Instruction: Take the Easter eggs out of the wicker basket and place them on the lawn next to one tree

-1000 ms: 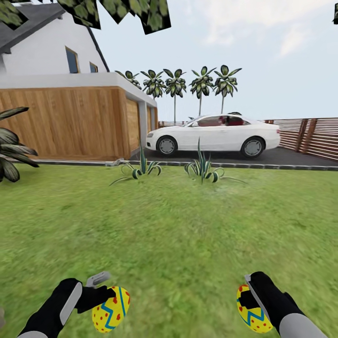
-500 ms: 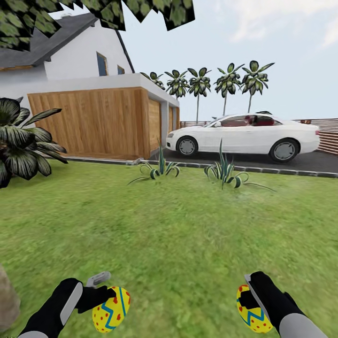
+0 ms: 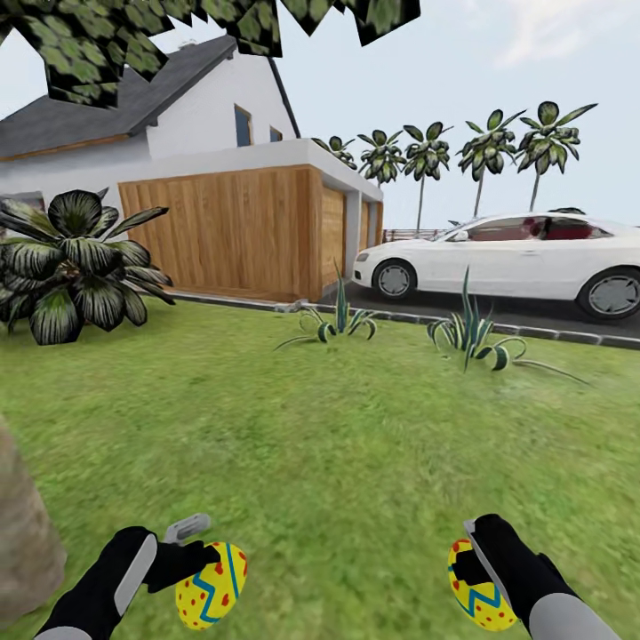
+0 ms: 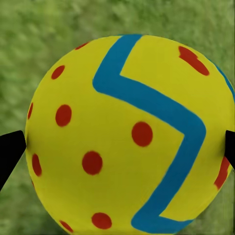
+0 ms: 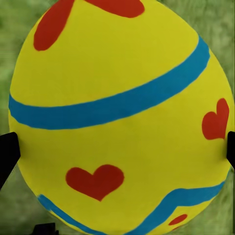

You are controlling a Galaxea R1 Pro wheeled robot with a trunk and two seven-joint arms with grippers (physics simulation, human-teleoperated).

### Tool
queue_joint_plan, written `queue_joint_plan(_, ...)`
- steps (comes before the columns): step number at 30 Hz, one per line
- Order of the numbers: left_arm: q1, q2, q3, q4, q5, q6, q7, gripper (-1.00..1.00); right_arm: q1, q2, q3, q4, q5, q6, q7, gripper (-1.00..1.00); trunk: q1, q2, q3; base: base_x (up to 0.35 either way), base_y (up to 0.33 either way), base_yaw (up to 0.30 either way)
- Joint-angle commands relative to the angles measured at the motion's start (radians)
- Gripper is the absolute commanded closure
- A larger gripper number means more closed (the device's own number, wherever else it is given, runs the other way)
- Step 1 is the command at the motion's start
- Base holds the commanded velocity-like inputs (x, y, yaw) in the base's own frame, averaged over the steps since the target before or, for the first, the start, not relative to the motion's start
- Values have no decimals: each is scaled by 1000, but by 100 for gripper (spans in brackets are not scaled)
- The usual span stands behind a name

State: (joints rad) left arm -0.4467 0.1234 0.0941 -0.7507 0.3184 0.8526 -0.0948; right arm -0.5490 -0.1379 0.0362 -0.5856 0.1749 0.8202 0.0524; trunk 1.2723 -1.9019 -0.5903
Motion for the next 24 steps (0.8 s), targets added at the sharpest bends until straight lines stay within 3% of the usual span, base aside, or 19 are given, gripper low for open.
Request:
queue_joint_plan(1, -1, -1, 3, -1, -7, 5, -8, 100, 0, -1, 4, -2, 8, 5, 6, 100, 0, -1, -1, 294, -191, 296)
queue_joint_plan(13, -1, -1, 3, 3, -7, 5, -8, 100, 0, -2, 4, -1, 8, 5, 5, 100, 0, -1, -1, 279, -200, 296)
queue_joint_plan(24, -1, -1, 3, 1, -6, 3, -14, 100, 0, 0, 4, 0, 8, 5, 4, 100, 0, -1, -1, 10, -6, 296)
